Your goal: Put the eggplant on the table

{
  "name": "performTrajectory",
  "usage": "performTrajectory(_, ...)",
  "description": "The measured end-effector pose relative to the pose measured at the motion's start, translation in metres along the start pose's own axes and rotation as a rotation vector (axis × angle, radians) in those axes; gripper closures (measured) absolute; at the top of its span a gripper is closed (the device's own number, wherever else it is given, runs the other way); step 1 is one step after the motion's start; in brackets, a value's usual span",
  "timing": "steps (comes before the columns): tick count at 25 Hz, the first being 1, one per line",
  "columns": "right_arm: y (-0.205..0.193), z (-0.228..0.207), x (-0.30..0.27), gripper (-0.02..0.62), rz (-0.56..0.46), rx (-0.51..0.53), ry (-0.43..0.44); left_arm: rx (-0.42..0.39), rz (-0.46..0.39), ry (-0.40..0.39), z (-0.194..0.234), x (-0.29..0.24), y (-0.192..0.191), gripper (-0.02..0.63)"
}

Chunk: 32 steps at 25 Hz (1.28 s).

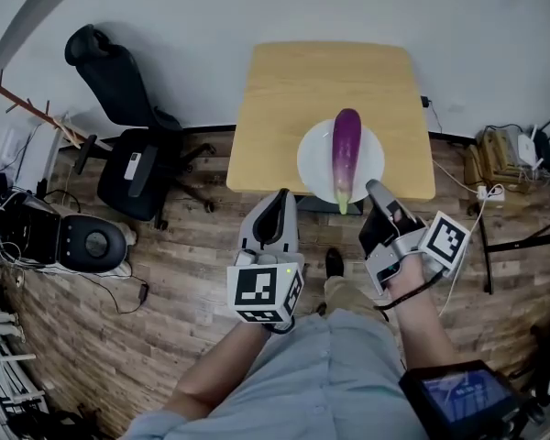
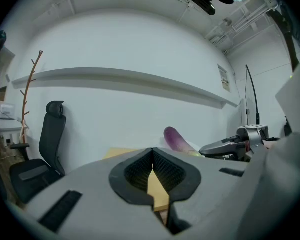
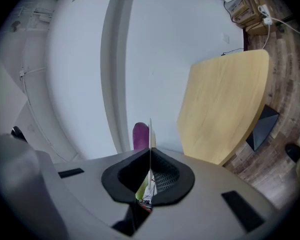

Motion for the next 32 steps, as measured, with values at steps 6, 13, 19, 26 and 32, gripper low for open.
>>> performTrajectory(6,0.035,-0.007,-0.046,0.589,0.047,-0.017,-0.018,0.002,0.001,0.035,0.012,-0.050,0.013,0.600)
performTrajectory(13,0.069,-0.011,-0.102,0.588,0.113,-0.011,-0.001,-0.005,-0.012,0.087,0.027,-0.095,0.026,0.600)
performTrajectory(19,0.091,-0.004,-0.142,0.589,0.145,0.000,0.020,-0.007,-0.025,0.130,0.041,-0.118,0.039,0.600)
performTrajectory(26,0.101,-0.003,-0.181,0.588,0.160,0.009,0.019,-0.005,-0.040,0.151,0.066,-0.136,0.046,0.600)
performTrajectory(32,0.103,-0.011,-0.214,0.589,0.147,-0.004,0.002,0.002,-0.020,0.118,0.094,-0.167,0.044,0.600)
Point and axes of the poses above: the fingertips, and each gripper's own axes: x backward along the fingers, z to its left, y out of its top, the point moved 10 cm from there along x, backward along the fingers, and after that the axes turned 3 degrees about -y, right-handed, at the moved point
